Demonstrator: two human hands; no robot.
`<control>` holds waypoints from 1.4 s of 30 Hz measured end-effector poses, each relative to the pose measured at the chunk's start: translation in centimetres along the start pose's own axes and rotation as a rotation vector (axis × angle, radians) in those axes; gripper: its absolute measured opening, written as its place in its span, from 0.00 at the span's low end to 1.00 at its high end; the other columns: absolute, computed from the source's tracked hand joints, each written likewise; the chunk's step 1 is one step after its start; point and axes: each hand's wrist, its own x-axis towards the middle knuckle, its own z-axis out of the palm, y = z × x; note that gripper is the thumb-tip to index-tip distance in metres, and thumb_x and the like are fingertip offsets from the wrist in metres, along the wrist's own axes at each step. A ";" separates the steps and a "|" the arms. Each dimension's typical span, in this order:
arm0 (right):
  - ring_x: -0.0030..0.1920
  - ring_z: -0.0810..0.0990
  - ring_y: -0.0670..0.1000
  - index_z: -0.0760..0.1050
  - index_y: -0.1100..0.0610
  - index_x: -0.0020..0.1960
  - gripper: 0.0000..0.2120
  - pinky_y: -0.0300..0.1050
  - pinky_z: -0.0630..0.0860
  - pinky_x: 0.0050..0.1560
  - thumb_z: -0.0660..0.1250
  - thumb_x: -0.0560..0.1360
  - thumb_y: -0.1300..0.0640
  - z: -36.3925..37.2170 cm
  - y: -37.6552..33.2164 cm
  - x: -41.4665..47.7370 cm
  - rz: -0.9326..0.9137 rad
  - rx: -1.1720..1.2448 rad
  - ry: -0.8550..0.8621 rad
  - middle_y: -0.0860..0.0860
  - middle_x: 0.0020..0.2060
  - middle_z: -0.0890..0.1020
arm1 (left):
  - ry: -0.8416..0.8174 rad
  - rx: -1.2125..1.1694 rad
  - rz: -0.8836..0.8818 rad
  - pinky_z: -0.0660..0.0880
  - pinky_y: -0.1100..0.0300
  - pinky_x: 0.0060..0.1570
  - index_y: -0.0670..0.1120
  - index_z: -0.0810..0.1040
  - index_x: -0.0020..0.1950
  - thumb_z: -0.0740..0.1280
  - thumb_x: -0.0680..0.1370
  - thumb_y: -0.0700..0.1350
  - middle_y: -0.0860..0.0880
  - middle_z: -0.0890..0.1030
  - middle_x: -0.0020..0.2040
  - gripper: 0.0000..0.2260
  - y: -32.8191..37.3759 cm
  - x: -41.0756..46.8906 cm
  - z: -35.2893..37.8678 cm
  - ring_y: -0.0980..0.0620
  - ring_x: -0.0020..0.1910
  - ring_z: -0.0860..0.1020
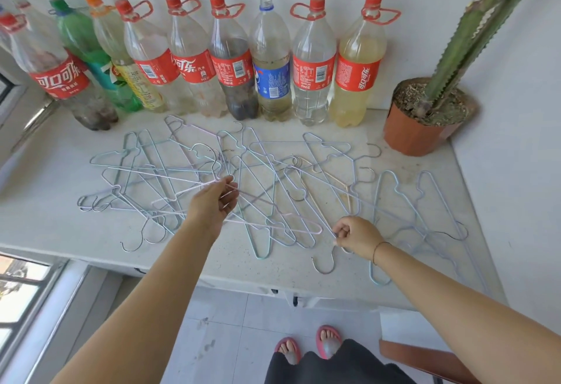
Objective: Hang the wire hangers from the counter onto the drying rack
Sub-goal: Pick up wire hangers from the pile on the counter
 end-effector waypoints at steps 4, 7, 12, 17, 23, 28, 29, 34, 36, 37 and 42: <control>0.40 0.78 0.48 0.75 0.50 0.40 0.05 0.41 0.71 0.44 0.71 0.67 0.52 0.7 -0.8 -0.2 0.072 -0.018 0.099 0.44 0.35 0.79 | -0.031 0.003 0.025 0.74 0.65 0.37 0.44 0.80 0.45 0.62 0.80 0.42 0.50 0.81 0.37 0.08 0.3 -1.0 0.1 0.56 0.33 0.77; 0.42 0.80 0.50 0.75 0.50 0.40 0.06 0.47 0.73 0.52 0.71 0.68 0.51 1.0 -1.1 -0.1 0.099 -0.043 0.123 0.45 0.36 0.80 | -0.027 0.033 0.027 0.74 0.64 0.39 0.44 0.80 0.46 0.62 0.79 0.41 0.49 0.80 0.40 0.08 0.4 -1.6 0.0 0.54 0.36 0.77; 0.44 0.80 0.50 0.76 0.50 0.39 0.06 0.48 0.74 0.53 0.71 0.67 0.50 1.0 -1.3 0.1 0.121 -0.027 0.127 0.46 0.37 0.81 | -0.053 0.091 0.015 0.73 0.63 0.39 0.44 0.81 0.48 0.65 0.77 0.41 0.48 0.80 0.40 0.05 0.2 -2.3 -0.6 0.54 0.37 0.76; 0.39 0.79 0.48 0.79 0.53 0.38 0.04 0.41 0.74 0.43 0.71 0.70 0.55 -0.9 -1.8 0.2 0.066 0.144 0.118 0.48 0.35 0.81 | -0.080 0.146 0.022 0.73 0.62 0.39 0.43 0.82 0.48 0.67 0.77 0.42 0.47 0.80 0.40 0.05 0.6 -3.0 -1.4 0.53 0.37 0.75; 0.26 0.69 0.47 0.79 0.65 0.44 0.09 0.34 0.67 0.27 0.66 0.75 0.59 -5.5 -4.6 -0.2 0.098 0.561 0.103 0.55 0.29 0.74 | -0.099 0.190 0.065 0.72 0.63 0.40 0.43 0.81 0.49 0.64 0.78 0.42 0.48 0.78 0.38 0.07 2.3 -4.1 -2.0 0.54 0.37 0.75; 0.24 0.68 0.48 0.79 0.65 0.45 0.13 0.37 0.66 0.24 0.57 0.78 0.60 -9.3 -8.0 0.2 0.113 0.841 0.025 0.53 0.25 0.73 | -0.065 0.184 0.118 0.72 0.63 0.41 0.45 0.81 0.48 0.62 0.79 0.42 0.49 0.78 0.38 0.08 3.4 -5.7 -2.5 0.53 0.37 0.75; 0.24 0.69 0.47 0.78 0.64 0.45 0.13 0.36 0.69 0.24 0.56 0.78 0.62 -9.8 -8.9 0.0 0.095 0.890 -0.017 0.52 0.25 0.74 | -0.054 0.186 0.130 0.72 0.63 0.41 0.46 0.82 0.48 0.62 0.79 0.42 0.49 0.78 0.38 0.08 3.5 -6.0 -2.6 0.53 0.38 0.75; 0.30 0.74 0.47 0.75 0.65 0.52 0.12 0.37 0.76 0.29 0.53 0.79 0.66 -10.8 -13.8 -2.1 -0.089 1.090 -0.320 0.55 0.33 0.78 | 0.032 0.177 0.182 0.71 0.63 0.40 0.45 0.82 0.48 0.63 0.79 0.42 0.48 0.78 0.38 0.08 3.9 -8.9 -3.7 0.52 0.37 0.74; 0.31 0.76 0.47 0.75 0.65 0.53 0.13 0.37 0.78 0.32 0.53 0.78 0.69 -10.6 -15.7 -3.0 -0.163 1.105 -0.435 0.55 0.35 0.78 | 0.095 0.159 0.209 0.72 0.62 0.41 0.45 0.82 0.47 0.63 0.79 0.41 0.47 0.78 0.38 0.07 3.9 -10.5 -4.4 0.52 0.36 0.75; 0.31 0.77 0.47 0.75 0.65 0.54 0.13 0.37 0.78 0.33 0.53 0.77 0.71 -10.4 -16.6 -3.5 -0.204 1.095 -0.482 0.55 0.36 0.78 | 0.128 0.157 0.223 0.72 0.62 0.42 0.45 0.82 0.48 0.63 0.79 0.41 0.47 0.78 0.38 0.07 4.0 -11.4 -4.9 0.52 0.36 0.75; 0.32 0.77 0.46 0.73 0.62 0.56 0.14 0.37 0.77 0.34 0.55 0.77 0.72 -7.8 -20.3 -5.8 -0.331 0.987 -0.654 0.56 0.39 0.77 | 0.277 0.084 0.295 0.72 0.62 0.39 0.44 0.79 0.54 0.59 0.80 0.38 0.50 0.79 0.33 0.09 3.3 -16.6 -7.6 0.52 0.35 0.74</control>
